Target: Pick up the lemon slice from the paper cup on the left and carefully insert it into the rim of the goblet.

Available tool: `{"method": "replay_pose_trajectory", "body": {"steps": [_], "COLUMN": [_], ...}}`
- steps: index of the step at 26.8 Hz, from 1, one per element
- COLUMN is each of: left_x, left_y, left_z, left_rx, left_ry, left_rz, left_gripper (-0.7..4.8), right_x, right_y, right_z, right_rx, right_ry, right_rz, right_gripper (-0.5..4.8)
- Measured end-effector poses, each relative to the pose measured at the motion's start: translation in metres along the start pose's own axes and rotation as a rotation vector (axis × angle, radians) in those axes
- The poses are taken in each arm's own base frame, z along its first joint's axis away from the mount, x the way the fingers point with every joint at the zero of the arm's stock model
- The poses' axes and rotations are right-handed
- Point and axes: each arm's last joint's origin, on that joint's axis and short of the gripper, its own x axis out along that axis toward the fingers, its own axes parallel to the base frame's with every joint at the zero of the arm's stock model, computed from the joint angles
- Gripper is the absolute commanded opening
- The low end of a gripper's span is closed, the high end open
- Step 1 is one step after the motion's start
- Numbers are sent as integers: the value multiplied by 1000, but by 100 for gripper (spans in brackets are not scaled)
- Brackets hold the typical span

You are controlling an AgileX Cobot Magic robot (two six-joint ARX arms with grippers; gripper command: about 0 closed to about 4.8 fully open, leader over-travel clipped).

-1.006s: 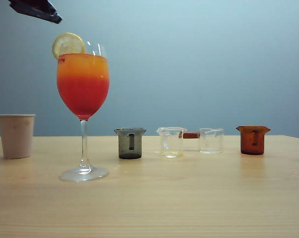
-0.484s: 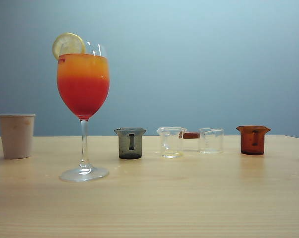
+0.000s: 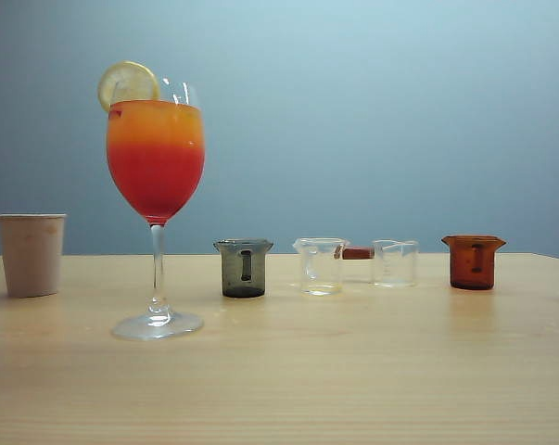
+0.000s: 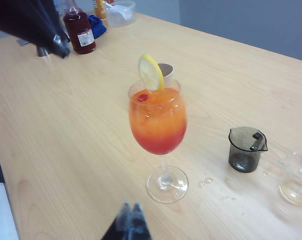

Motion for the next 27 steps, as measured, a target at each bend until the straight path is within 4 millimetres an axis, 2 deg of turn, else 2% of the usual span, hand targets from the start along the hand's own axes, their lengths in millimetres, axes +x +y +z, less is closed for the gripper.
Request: {"method": "replay_pose_trajectory", "body": {"steps": [11, 16, 18, 20, 25, 27], "left_x": [-28, -33, -29, -10, 13, 35], "left_y": [-27, -45, -50, -58, -66, -68], "left_z": [-2, -5, -12, -29, -44, -49], "left_rx": [-159, -151, -161, -205, -185, -168], "left_ry": [-39, -52, -71, -111, -148, -141], "left_rz": [188, 256, 261, 290, 393, 403], "left_gripper": [-6, -6, -6, -6, -6, -6], "right_x": [0, 0, 0, 0, 0, 0], "right_y": [1, 1, 1, 1, 1, 1], "right_z": [2, 2, 2, 2, 2, 2], "right_rx": [-7, -7, -7, -7, -7, -7], "right_ry": [-14, -15, -15, -15, -15, -15], "right_rz": [26, 27, 27, 27, 26, 27], "right_gripper": [-2, -2, -2, -2, -2, -2]}}
